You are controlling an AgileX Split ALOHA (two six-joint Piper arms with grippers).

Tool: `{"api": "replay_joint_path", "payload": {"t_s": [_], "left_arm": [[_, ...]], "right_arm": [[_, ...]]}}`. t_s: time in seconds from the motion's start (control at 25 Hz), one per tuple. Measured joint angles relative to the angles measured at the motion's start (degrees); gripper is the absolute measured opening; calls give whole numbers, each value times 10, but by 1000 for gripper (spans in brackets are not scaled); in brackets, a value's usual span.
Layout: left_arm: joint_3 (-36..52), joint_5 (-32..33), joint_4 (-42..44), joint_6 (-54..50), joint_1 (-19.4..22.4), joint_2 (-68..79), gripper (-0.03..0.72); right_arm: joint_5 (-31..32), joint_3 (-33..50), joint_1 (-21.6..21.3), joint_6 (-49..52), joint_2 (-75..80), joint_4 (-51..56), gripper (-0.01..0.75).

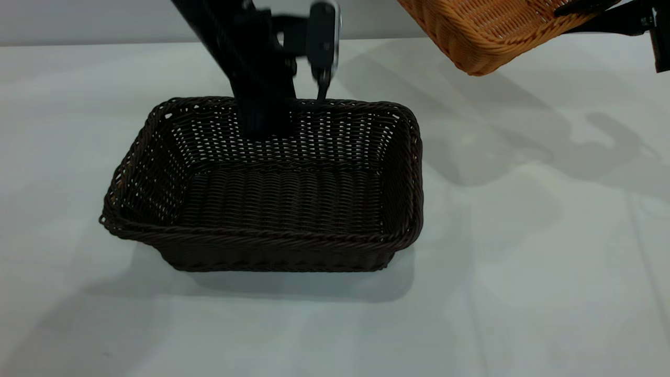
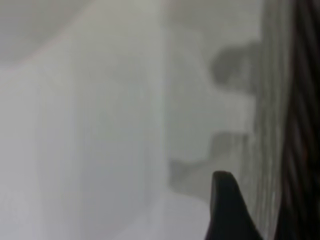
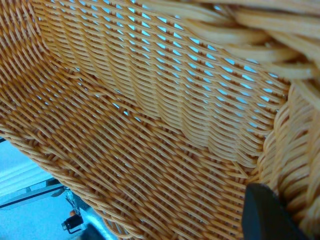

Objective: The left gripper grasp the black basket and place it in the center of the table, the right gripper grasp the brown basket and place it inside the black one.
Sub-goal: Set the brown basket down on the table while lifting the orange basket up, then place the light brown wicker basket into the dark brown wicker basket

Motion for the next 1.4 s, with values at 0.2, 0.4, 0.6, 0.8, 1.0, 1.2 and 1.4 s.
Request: {"api": "replay_joint_path", "payload": {"t_s": [0.2, 0.4, 0.6, 0.8, 1.0, 1.2, 1.4], "left_arm": [[1, 21, 0, -104, 7, -51, 399], [1, 104, 1, -213, 51, -108, 400], [1, 165, 1, -274, 124, -148, 400], [1, 161, -4, -309, 196, -165, 400], [1, 137, -54, -323, 247, -170, 400], [1, 124, -104, -324, 272, -170, 400], [1, 94, -134, -325, 284, -170, 400]], "right_arm": [[0, 0, 0, 0, 0, -2, 70], [1, 0, -1, 8, 0, -22, 70], [12, 0, -2, 13, 0, -27, 70], [45, 0, 6, 33, 0, -50, 70], [74, 0, 52, 57, 0, -83, 70], [88, -1, 120, 83, 0, -120, 70], [88, -2, 187, 125, 0, -185, 70]]}}
